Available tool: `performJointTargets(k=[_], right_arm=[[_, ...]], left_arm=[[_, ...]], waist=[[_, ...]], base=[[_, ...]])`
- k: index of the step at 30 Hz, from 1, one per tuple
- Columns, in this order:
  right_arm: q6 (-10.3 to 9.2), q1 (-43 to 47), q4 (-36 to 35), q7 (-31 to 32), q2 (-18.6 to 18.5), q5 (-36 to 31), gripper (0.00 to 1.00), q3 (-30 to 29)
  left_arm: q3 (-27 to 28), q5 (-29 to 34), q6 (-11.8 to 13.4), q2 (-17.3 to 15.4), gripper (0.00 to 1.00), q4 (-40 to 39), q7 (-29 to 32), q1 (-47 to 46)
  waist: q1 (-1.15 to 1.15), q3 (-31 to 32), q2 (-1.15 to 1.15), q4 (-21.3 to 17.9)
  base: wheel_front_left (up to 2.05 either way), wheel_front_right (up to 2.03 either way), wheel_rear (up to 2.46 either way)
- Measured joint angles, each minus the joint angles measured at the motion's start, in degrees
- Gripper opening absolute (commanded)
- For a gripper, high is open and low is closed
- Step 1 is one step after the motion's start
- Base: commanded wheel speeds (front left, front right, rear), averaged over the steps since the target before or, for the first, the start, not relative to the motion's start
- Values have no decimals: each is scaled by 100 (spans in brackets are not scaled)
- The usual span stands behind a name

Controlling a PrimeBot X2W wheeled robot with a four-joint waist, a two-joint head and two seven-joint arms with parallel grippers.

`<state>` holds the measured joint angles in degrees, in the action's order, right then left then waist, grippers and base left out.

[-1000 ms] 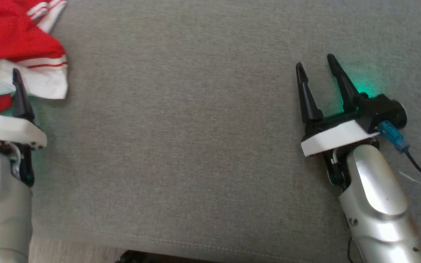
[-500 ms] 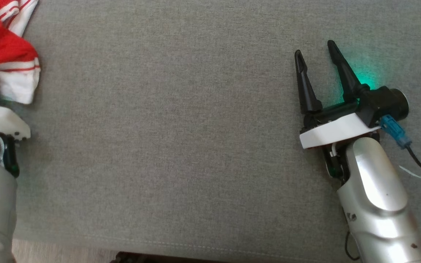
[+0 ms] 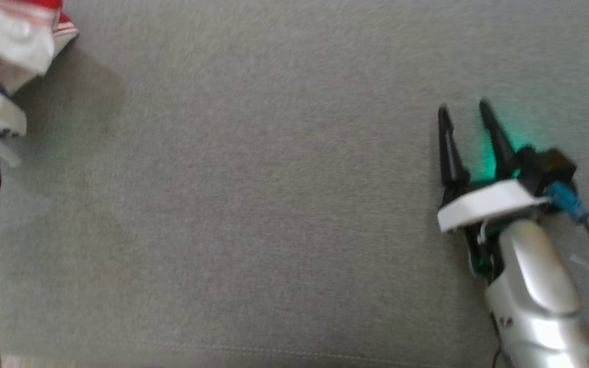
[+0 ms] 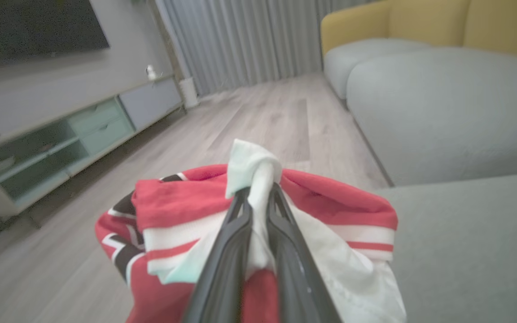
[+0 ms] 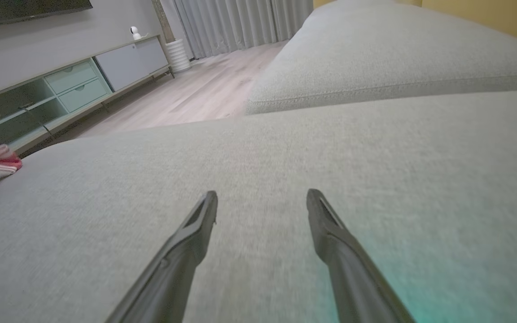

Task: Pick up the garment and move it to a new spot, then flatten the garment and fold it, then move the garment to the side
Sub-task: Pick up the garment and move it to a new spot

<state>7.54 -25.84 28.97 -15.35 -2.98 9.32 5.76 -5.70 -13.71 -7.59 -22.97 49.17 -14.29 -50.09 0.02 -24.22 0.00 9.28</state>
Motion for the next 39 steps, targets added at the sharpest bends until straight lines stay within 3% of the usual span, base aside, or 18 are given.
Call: performJointTargets(k=[7, 11, 17, 23, 24, 25, 26, 29, 34, 39], right_arm=[[0, 460, 151, 34, 4, 475, 100, 168], [0, 475, 137, 48, 4, 682, 100, 296], [0, 616, 111, 49, 5, 882, 100, 490], [0, 673, 77, 51, 12, 1004, 100, 644], [0, 673, 69, 51, 12, 1020, 100, 648], [0, 674, 67, 51, 12, 1033, 100, 648], [0, 674, 65, 49, 11, 1035, 100, 646], [0, 681, 56, 51, 10, 1035, 100, 589], [0, 727, -3, 51, 12, 1012, 100, 520], [0, 817, -14, 51, 14, 922, 100, 488]], left_arm=[[-697, -14, 0, -44, 0, -1281, -16, 25], [-1283, -222, 0, 92, 0, -1824, 9, 92], [-1961, -600, 0, 760, 0, -2158, 60, 283], [-2307, -800, 0, 1333, 0, -1901, 43, 614], [-2358, -799, 0, 1385, 22, -1802, 2, 687], [-2377, -799, 3, 1434, 67, -1697, -1, 773], [-2375, -800, 29, 1482, 100, -1596, -1, 872], [-2209, -800, 183, 1579, 100, -1443, -10, 1221], [-1344, -678, 577, 1613, 100, -1755, -16, 2259], [-654, -304, 728, 1638, 100, -2129, -16, 3324]], waist=[[-1, 442, 0, -481], [-2, 638, 0, -879], [-2, 863, 0, -1564], [-2, 989, 0, -2226], [-2, 1002, 0, -2310], [-2, 1014, 0, -2377], [-2, 1025, 0, -2430], [-3, 1073, 0, -2431], [-2, 1179, 0, -2123], [-2, 1342, 0, -1783]], base=[[0, 0, 0], [0, 0, 0], [0, 0, 0], [0, 0, 0], [0, 0, 0], [0, 0, 0], [0, 0, 0], [0, 0, 0], [0, 0, 0], [0, 0, 0]])
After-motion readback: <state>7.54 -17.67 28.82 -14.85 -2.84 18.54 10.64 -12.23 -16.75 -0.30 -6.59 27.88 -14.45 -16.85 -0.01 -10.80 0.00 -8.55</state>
